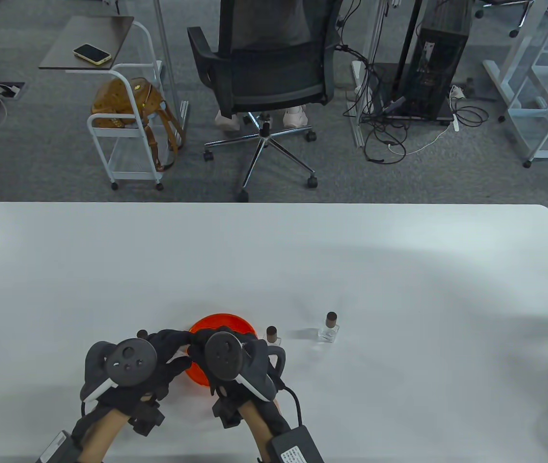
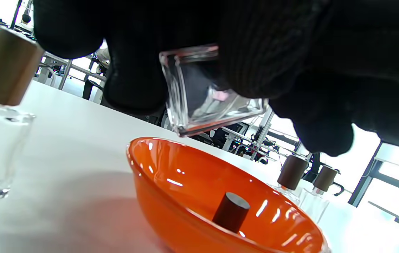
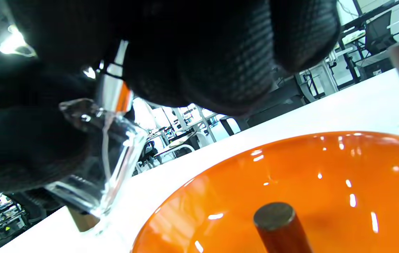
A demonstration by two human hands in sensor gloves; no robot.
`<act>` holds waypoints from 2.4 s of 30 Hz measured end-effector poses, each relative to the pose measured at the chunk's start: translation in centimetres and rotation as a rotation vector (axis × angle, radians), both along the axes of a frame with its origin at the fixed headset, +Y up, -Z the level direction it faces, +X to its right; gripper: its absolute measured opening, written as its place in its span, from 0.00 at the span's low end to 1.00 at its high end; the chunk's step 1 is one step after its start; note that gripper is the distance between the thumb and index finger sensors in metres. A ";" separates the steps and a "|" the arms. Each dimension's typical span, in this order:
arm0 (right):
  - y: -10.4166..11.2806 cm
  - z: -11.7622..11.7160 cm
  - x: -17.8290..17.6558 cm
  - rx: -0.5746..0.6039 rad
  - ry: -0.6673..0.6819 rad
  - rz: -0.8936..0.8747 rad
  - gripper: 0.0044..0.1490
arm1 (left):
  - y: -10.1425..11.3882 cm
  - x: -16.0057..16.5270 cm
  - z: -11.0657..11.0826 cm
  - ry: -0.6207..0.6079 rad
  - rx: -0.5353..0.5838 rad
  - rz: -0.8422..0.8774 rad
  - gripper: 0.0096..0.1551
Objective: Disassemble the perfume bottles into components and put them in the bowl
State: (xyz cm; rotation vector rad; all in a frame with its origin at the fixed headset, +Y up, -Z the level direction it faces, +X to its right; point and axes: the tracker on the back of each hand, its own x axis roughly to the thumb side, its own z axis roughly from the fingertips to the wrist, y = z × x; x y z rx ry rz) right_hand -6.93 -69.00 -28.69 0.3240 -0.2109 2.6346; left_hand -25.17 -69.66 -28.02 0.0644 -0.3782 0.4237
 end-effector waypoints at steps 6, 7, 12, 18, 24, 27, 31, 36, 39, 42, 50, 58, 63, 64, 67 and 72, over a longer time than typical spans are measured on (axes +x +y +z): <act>-0.2 0.1 -0.1 -0.018 0.012 -0.012 0.27 | 0.0 -0.1 -0.1 0.009 -0.003 0.008 0.30; -0.1 0.0 0.0 -0.006 0.003 -0.009 0.27 | 0.0 -0.1 -0.1 0.005 -0.005 0.005 0.30; -0.2 0.1 -0.1 -0.038 0.028 -0.009 0.29 | 0.1 0.0 0.0 0.010 0.010 -0.011 0.30; -0.2 0.1 -0.1 -0.003 0.003 -0.004 0.25 | -0.1 0.1 0.0 -0.008 -0.001 -0.010 0.30; -0.2 0.2 -0.3 -0.019 0.023 0.001 0.29 | 0.1 -0.2 -0.1 0.010 0.003 0.007 0.30; -0.2 0.2 -0.2 0.021 -0.005 0.000 0.26 | 0.1 -0.1 0.0 -0.004 -0.004 0.003 0.30; -0.3 0.1 -0.2 -0.028 0.018 -0.013 0.30 | 0.0 0.2 0.0 0.005 0.016 -0.018 0.30; -0.2 0.1 -0.1 0.012 -0.002 -0.002 0.26 | 0.0 0.0 0.0 -0.004 -0.001 -0.002 0.30; -0.2 0.1 -0.1 -0.016 0.021 -0.013 0.29 | 0.2 0.2 0.1 0.004 0.020 -0.008 0.30; -0.1 0.1 -0.1 -0.009 0.013 -0.013 0.28 | 0.1 0.0 0.0 0.005 0.014 0.010 0.30; -0.2 0.1 -0.2 -0.022 0.025 -0.001 0.30 | 0.0 0.1 0.0 0.002 0.012 -0.001 0.30; -0.2 0.1 -0.1 -0.032 0.028 -0.008 0.30 | -0.1 0.2 0.0 0.005 0.017 -0.012 0.30; -0.2 0.0 -0.1 -0.010 0.010 0.000 0.26 | -0.2 0.1 0.0 -0.008 -0.001 -0.003 0.30; -0.3 0.0 -0.1 -0.026 0.030 0.010 0.27 | -0.1 0.2 0.1 0.001 0.008 -0.012 0.30; -0.2 0.0 0.0 -0.051 0.030 -0.013 0.29 | -0.1 0.0 0.0 0.002 0.010 -0.002 0.30; 0.0 -0.1 0.2 -0.023 0.022 -0.001 0.25 | -0.1 0.3 0.0 -0.004 0.013 -0.010 0.30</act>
